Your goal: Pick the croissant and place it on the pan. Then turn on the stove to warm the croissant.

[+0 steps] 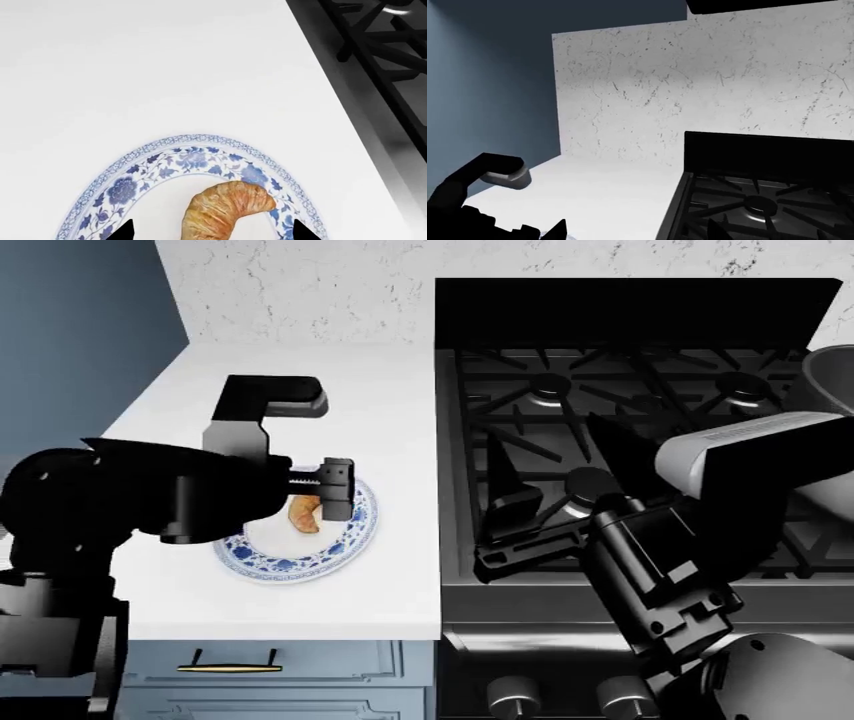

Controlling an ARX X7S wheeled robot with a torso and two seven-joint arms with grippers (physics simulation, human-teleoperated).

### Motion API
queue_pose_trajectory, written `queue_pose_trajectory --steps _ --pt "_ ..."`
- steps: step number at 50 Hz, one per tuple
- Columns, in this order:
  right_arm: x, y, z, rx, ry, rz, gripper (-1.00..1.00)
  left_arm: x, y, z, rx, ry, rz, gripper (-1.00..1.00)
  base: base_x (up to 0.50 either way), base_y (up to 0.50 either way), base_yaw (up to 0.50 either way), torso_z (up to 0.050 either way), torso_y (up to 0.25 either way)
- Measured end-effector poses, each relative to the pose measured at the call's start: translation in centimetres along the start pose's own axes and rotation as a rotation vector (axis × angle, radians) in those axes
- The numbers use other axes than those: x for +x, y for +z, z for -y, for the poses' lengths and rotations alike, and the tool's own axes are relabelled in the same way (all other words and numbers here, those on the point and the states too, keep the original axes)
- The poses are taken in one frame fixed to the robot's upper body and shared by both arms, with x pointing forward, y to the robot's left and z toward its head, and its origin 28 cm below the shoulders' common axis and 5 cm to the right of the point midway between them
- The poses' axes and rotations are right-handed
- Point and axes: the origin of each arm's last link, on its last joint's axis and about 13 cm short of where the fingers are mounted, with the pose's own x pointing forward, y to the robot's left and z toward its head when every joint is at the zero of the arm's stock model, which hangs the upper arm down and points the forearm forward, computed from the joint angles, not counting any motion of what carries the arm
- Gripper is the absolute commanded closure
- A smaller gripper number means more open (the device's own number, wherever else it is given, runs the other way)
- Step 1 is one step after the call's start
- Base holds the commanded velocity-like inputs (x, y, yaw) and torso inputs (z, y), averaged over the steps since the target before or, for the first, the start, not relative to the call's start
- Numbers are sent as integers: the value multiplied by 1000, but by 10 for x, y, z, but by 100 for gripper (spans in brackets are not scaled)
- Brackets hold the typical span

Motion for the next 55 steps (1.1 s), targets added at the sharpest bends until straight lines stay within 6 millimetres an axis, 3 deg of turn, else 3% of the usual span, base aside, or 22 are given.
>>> queue_pose_trajectory --steps 55 --pt "-4 2 0 -1 -16 10 -100 17 -6 -2 2 16 -57 -100 0 0 0 0 0"
